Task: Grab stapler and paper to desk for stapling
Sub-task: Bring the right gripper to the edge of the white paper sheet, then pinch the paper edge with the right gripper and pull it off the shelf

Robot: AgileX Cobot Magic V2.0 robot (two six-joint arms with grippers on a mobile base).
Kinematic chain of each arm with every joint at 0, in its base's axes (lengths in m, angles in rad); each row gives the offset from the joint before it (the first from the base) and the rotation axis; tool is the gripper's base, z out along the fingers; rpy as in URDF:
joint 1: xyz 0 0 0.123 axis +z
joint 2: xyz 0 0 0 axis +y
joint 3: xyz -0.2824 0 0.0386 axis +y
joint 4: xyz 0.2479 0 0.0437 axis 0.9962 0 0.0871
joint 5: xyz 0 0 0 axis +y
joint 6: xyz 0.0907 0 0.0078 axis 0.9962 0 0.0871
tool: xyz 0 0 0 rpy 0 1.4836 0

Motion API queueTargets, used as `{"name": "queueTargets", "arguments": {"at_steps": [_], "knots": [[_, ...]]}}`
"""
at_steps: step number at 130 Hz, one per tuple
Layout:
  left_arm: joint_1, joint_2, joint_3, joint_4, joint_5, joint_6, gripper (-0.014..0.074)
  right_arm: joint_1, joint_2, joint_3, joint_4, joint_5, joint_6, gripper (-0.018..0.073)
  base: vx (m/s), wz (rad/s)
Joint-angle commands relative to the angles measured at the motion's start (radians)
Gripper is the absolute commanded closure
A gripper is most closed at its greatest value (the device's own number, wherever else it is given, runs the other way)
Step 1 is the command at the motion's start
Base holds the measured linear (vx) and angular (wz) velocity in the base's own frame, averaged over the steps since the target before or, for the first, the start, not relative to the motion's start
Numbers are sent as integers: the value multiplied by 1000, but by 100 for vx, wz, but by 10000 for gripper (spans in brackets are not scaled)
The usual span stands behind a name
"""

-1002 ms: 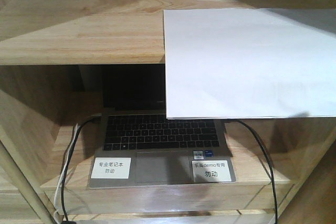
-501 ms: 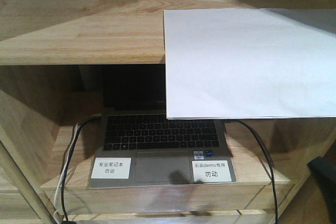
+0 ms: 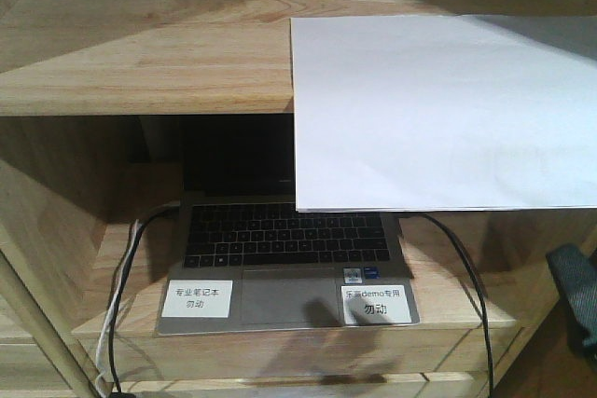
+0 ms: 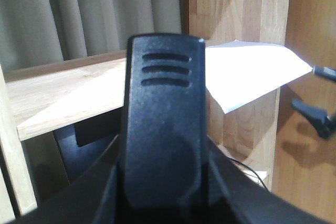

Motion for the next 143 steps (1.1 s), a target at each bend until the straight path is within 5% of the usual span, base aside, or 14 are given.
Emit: {"name": "queueTargets", "arguments": {"at_steps": [1, 39, 143], "knots": [[-5, 17, -22, -8, -117, 0, 603, 0, 111, -21, -4, -216, -30, -28, 0, 0], [-5, 17, -22, -8, -117, 0, 603, 0, 350, -28, -3, -518, -21, -28, 0, 0], [-5, 17, -22, -8, -117, 0, 603, 0, 528, -263, -3, -554, -85, -28, 0, 0]]}}
